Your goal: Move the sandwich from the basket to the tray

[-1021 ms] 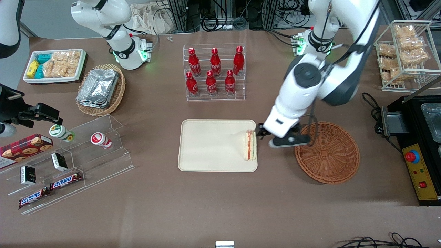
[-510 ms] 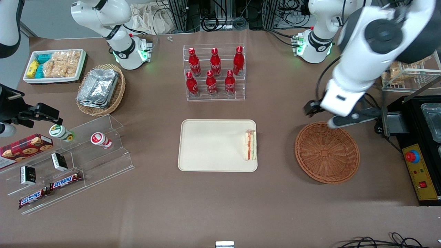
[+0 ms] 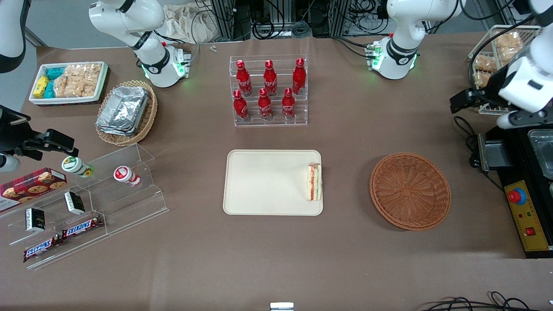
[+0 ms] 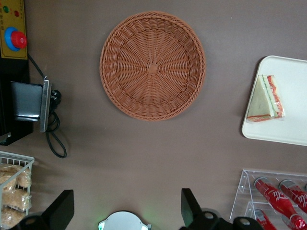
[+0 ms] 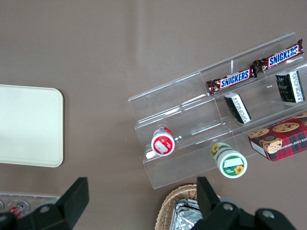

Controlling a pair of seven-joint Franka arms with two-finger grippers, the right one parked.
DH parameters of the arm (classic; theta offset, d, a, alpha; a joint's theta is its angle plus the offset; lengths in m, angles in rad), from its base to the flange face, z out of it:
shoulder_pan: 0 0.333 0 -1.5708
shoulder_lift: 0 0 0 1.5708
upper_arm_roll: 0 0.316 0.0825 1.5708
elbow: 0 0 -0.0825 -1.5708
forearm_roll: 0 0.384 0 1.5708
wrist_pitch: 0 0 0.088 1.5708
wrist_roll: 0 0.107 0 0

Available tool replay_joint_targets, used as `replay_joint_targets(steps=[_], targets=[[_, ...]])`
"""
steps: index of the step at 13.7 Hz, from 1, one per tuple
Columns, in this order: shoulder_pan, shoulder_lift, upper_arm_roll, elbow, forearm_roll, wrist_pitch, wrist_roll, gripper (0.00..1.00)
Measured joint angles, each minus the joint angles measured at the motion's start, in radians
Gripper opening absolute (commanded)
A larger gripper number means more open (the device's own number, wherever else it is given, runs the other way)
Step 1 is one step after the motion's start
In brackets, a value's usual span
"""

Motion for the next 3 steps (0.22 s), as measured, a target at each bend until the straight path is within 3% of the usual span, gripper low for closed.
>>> replay_joint_targets(steps=[3], targets=[[-0.014,0.003,-0.006,-0.004,-0.001,0.0,0.001,1.0]])
